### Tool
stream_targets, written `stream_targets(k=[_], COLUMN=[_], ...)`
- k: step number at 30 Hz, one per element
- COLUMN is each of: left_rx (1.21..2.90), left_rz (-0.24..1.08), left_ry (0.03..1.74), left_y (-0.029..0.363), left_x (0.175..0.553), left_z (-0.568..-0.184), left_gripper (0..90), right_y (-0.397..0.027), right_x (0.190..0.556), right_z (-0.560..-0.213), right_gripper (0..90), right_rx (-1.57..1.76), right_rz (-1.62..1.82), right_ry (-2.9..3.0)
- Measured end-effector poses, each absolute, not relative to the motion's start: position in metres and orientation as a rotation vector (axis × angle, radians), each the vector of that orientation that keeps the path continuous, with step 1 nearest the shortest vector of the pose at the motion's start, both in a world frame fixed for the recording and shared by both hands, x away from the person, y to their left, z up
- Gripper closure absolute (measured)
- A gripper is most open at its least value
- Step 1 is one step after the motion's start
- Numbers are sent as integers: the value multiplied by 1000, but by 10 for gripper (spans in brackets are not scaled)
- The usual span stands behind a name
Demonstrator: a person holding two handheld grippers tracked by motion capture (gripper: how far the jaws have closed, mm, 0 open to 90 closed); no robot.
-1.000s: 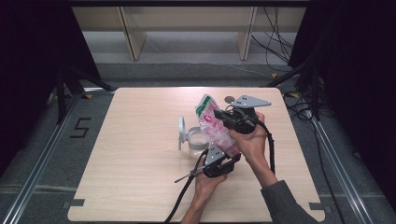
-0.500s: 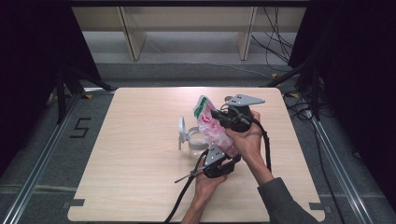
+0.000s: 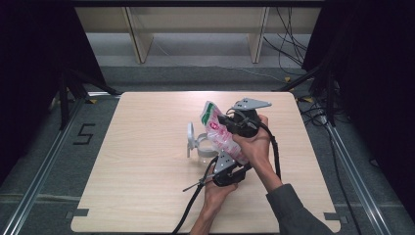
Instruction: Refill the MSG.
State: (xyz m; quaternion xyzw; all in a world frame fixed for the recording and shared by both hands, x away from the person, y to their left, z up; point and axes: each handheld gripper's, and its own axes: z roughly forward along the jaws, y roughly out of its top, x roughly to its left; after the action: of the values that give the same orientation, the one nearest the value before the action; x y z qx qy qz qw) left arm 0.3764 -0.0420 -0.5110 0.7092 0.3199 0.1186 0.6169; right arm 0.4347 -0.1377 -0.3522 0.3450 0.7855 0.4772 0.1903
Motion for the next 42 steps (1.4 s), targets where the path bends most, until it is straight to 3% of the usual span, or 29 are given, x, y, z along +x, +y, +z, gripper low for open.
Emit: stream_targets(k=[42], left_rx=[1600], left_rz=[279], left_ry=[743], left_y=[-42], left_x=[374], left_z=[-508], left_gripper=[740], right_y=[-129], right_x=[438], right_z=[-354], right_gripper=[900], right_rx=[954], right_rz=[1353], right_ry=[2201])
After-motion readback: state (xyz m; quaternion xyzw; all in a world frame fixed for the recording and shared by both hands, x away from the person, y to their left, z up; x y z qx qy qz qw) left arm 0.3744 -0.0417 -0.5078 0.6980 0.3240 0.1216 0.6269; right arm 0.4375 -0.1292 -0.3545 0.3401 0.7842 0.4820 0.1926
